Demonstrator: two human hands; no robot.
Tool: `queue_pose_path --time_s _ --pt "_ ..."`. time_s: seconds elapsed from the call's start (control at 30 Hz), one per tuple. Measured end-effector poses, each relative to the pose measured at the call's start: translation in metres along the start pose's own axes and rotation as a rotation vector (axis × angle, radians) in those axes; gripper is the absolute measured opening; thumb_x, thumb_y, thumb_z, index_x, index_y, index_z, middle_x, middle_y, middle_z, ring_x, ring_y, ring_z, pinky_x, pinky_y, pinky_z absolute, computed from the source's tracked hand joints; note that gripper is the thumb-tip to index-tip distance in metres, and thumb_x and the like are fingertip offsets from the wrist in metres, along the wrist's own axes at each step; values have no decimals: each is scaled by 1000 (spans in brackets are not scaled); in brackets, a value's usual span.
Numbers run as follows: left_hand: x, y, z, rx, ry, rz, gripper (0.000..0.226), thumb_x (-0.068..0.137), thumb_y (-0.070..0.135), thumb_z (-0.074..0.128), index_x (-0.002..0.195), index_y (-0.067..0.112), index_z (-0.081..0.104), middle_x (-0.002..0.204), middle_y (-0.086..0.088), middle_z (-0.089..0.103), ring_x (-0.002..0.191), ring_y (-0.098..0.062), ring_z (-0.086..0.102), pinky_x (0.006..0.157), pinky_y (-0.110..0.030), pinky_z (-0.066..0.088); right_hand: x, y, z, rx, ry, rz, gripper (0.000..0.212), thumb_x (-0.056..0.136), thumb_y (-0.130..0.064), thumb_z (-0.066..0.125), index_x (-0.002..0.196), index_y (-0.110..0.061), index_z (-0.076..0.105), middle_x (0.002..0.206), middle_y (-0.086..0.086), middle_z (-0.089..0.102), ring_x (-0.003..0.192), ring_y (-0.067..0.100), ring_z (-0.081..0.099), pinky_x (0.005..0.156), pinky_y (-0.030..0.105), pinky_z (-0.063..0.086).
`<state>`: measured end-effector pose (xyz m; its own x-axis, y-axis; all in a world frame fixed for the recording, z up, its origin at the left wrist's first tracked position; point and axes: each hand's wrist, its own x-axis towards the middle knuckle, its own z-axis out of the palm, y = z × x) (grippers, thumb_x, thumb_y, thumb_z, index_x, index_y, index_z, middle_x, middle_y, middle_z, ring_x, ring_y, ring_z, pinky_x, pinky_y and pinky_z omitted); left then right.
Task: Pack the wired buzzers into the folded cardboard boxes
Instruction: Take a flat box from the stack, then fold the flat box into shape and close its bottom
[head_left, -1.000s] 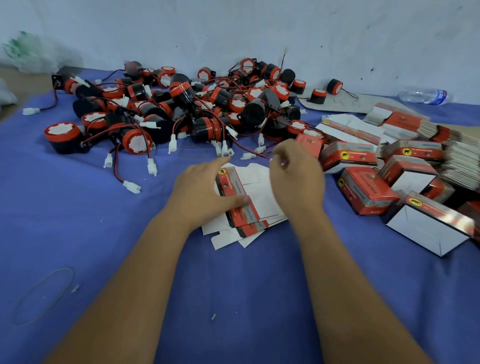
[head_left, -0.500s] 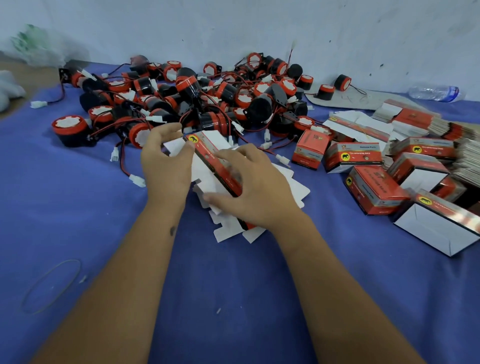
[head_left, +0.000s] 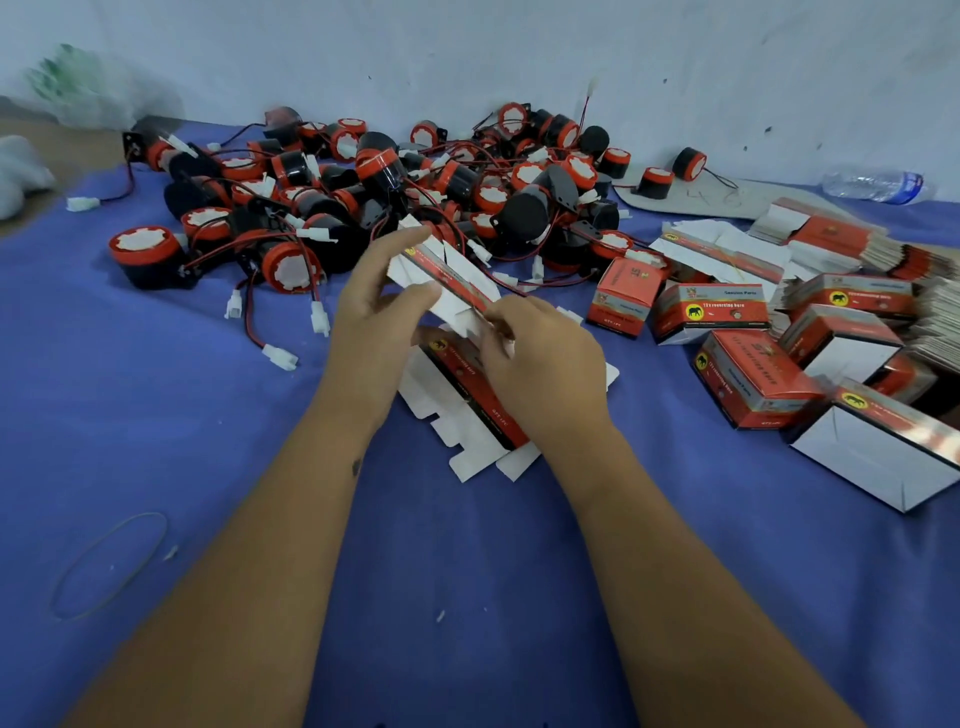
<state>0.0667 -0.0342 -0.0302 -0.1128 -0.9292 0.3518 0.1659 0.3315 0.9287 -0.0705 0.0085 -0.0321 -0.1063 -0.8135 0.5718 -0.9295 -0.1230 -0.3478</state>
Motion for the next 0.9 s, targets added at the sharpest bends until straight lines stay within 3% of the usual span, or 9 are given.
queue_pose_path --time_s 0.1,0.2,0.27,0.37,0.47,0.57,0.67,0.77,0.9 --pt "-3 -3 2 309 -46 209 53 84 28 66 134 30 49 144 -5 39 126 7 41 102 -15 39 1 5 -3 90 117 133 17 96 -22 52 85 -13 61 76 -1 59 70 19 51 57 34 34" --pt "-5 -7 2 472 -159 304 82 70 48 77 140 36 35 159 -4 13 142 6 15 117 -20 22 4 6 -8 324 223 346 14 93 -21 55 80 -19 60 66 -8 56 63 9 49 56 31 39" --pt "-6 -6 2 550 -242 311 90 62 59 74 138 48 27 163 2 9 148 -4 9 119 -25 14 6 5 -11 507 295 456 16 90 -17 56 74 -19 60 65 -5 58 63 10 54 58 33 47" --pt "-7 -5 3 615 -301 333 93 60 62 73 138 54 22 159 15 18 148 -10 13 121 -43 16 10 8 -15 764 362 588 16 85 -10 57 73 -18 65 66 3 65 68 27 65 59 39 56" --pt "-4 -2 3 550 -200 370 80 69 59 70 139 50 32 141 39 32 137 0 28 115 -33 27 13 12 -18 920 420 662 15 82 -5 59 74 -16 66 57 -7 61 54 14 59 48 24 47" --pt "-2 1 3 464 -100 398 66 74 56 71 132 38 47 129 34 48 127 -1 43 107 -21 35 13 9 -21 1018 398 625 18 83 -2 58 75 -16 66 57 -12 61 51 3 55 47 16 43" --pt "-3 3 5 262 -91 297 55 78 44 73 127 31 50 125 16 58 120 -3 54 98 -19 45 15 1 -21 1177 322 530 12 87 -20 57 82 -21 67 70 -13 64 64 5 58 61 27 50" --pt "-4 4 6 139 -62 219 45 80 42 72 119 35 51 122 5 62 114 -8 60 91 -24 52 16 -5 -18 1197 142 488 43 84 -42 54 121 -21 62 116 -5 66 106 12 62 98 39 50" --pt "-4 4 5 67 -95 157 41 81 44 71 116 45 50 121 1 63 112 -14 62 86 -28 55 6 -11 -11 1096 -4 387 59 84 -36 64 139 -23 48 137 -1 54 126 15 51 107 42 44"
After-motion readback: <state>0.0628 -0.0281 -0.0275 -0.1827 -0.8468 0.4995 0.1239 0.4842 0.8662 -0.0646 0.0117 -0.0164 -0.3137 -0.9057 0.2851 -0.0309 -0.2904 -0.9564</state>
